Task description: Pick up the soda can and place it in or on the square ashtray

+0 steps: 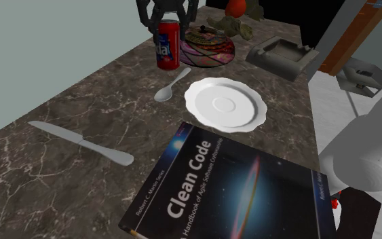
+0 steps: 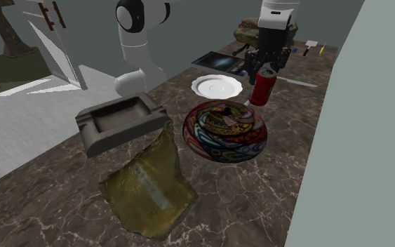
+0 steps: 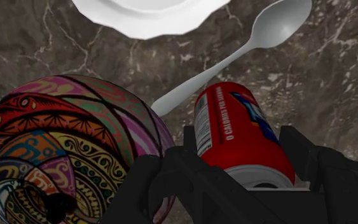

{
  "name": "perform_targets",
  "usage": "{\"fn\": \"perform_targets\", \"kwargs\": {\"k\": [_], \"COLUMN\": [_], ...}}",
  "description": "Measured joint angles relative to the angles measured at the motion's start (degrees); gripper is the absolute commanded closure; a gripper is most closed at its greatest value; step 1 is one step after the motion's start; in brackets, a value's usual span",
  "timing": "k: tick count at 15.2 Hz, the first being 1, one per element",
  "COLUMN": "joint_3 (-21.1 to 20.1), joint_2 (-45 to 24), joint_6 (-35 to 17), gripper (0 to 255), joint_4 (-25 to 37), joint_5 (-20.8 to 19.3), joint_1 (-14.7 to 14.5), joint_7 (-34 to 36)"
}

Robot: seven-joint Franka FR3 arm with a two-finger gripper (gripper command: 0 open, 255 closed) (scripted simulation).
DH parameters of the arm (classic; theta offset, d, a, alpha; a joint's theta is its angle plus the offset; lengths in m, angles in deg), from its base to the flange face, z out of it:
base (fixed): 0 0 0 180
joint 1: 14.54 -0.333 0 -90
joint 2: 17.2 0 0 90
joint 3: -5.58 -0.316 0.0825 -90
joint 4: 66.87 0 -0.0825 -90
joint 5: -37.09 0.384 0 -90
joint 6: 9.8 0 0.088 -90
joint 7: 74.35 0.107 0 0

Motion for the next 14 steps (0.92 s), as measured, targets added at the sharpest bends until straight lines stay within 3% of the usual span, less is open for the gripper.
{"fn": "perform_targets", "kwargs": {"k": [7,14], "joint_3": [-0.44,-1.23], "joint_2": [-2.80,-8.24], "joint_6": [6.23,14.32], "gripper": [255,255], "joint_4": [8.74,21.73], "joint_5": [-1.34,-4.19], "joint_1": [-0.85,-3.22], "joint_7": [0.65,1.97]}}
